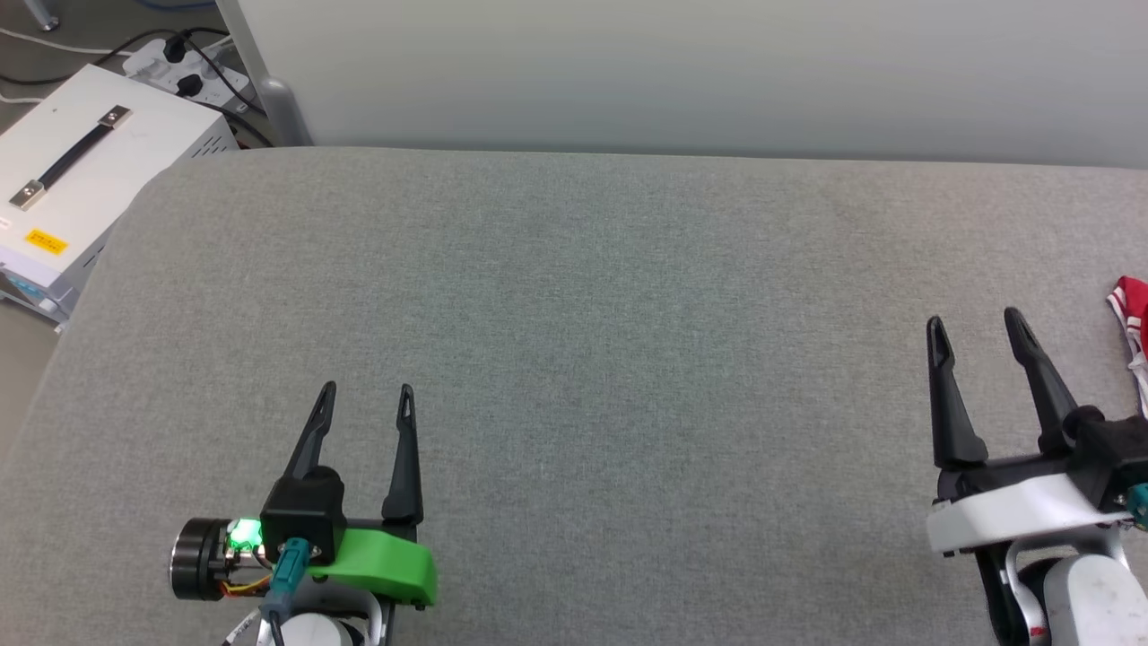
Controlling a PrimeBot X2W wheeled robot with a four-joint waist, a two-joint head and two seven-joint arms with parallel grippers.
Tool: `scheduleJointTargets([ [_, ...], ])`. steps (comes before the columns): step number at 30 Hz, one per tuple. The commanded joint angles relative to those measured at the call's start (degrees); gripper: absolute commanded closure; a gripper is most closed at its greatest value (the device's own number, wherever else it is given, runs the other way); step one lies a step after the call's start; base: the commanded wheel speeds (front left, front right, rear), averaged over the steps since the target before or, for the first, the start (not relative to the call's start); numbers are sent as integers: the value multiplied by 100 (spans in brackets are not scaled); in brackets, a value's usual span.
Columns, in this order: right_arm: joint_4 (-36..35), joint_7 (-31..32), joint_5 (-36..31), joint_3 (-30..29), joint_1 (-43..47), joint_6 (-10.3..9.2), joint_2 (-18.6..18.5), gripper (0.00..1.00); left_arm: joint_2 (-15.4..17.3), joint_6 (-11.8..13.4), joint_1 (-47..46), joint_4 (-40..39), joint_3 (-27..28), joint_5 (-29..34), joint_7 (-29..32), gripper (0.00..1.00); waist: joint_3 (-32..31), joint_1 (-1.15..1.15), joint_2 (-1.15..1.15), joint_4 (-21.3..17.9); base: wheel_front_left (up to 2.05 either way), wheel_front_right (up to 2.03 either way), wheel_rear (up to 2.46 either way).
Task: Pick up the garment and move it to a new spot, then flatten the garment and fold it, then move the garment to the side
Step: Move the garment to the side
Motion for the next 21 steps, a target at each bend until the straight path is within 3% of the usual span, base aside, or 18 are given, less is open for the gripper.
scheduleJointTargets([
  [1,9,-25,74,-4,167,-4,45,0,-20,-31,115,10,36,-48,-33,0,-88,1,25,3,0,0,0],
  [9,-113,-26,153,16,944,-4,233,0,-57,-135,379,79,89,-164,-33,0,-318,1,25,-41,0,0,0],
  [21,-145,-26,147,-3,1327,-4,296,0,-94,-234,565,94,106,-183,-33,0,-514,1,25,-92,0,0,0],
])
